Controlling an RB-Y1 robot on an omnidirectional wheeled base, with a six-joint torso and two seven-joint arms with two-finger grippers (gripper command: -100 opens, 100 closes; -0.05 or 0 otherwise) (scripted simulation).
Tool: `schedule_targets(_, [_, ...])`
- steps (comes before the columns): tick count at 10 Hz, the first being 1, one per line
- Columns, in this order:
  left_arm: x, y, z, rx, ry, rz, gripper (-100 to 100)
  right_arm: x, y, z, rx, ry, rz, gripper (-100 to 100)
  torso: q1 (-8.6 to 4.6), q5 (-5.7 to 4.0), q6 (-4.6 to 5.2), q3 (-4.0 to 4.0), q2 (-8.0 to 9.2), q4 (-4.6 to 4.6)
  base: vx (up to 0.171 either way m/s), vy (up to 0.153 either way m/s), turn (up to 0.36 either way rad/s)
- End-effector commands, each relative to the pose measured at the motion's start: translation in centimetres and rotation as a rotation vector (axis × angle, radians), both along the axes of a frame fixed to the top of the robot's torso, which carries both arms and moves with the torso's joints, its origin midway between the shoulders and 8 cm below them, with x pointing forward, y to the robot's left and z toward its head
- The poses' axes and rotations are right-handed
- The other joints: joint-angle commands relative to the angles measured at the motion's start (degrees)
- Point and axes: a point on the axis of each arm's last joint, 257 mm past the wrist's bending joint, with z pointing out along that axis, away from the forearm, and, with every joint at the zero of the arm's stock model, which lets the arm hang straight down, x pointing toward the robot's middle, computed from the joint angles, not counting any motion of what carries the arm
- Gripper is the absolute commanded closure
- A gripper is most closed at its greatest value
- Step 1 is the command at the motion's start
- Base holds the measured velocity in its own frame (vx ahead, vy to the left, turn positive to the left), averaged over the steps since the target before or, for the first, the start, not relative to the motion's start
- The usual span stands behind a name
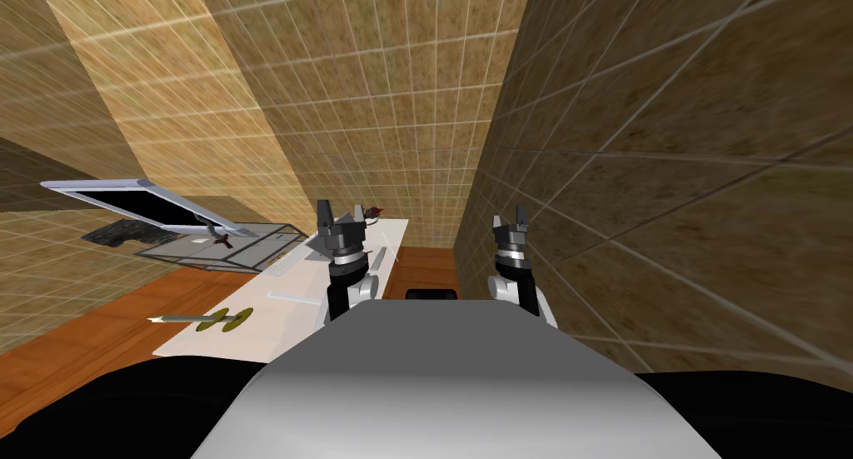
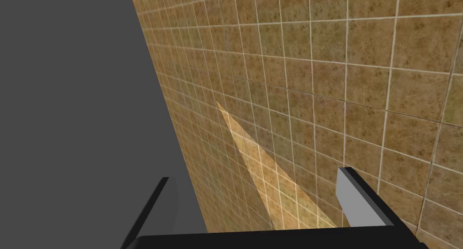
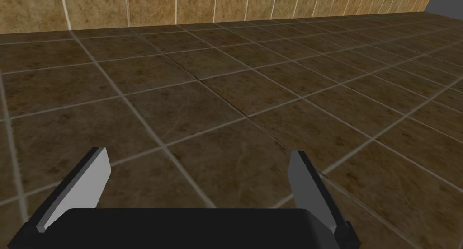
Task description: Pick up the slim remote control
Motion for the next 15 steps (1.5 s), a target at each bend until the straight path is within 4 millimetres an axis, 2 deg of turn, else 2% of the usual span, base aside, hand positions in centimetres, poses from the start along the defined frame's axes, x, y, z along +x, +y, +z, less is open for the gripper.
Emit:
schedule_targets(1, [1.0,-0.1,-0.8,0.003,0.039,-0.022,-100,0.0,0.0,0.0,0.000,0.000,0.000,0,0.00,0.00,0.00,0.00,0.00,0.00,0.018,-0.008,-0.026])
schedule_targets(6, [4.9,0.4,-4.8,-0.020,0.210,-0.079,-100,0.0,0.0,0.0,0.000,0.000,0.000,0,-0.07,-0.01,0.00,-0.11,-0.19,-0.05,0.043,-0.018,-0.032])
schedule_targets(9, [6.1,0.9,-6.3,-0.035,0.275,-0.084,-100,0.0,0.0,0.0,0.000,0.000,0.000,0,-0.02,0.00,0.00,-0.09,-0.15,-0.04,0.033,-0.006,-0.017])
schedule_targets(11, [7.9,1.9,-8.7,-0.063,0.364,-0.095,-100,0.0,0.0,0.0,0.000,0.000,0.000,0,-0.02,0.00,0.00,-0.08,-0.14,-0.03,0.044,-0.008,-0.030])
schedule_targets(13, [8.3,2.0,-9.3,-0.068,0.388,-0.090,-100,0.0,0.0,0.0,0.000,0.000,0.000,0,-0.01,0.00,0.00,-0.12,-0.20,-0.05,0.035,-0.001,-0.005])
schedule_targets(14, [9.2,2.8,-10.7,-0.088,0.440,-0.091,-100,0.0,0.0,0.0,0.000,0.000,0.000,0,0.01,0.00,-0.01,-0.08,-0.13,-0.03,0.035,0.009,-0.024])
schedule_targets(15, [9.3,2.8,-11.0,-0.090,0.450,-0.089,-100,0.0,0.0,0.0,0.000,0.000,0.000,0,0.04,0.01,0.00,-0.08,-0.14,-0.03,0.035,0.004,-0.013])
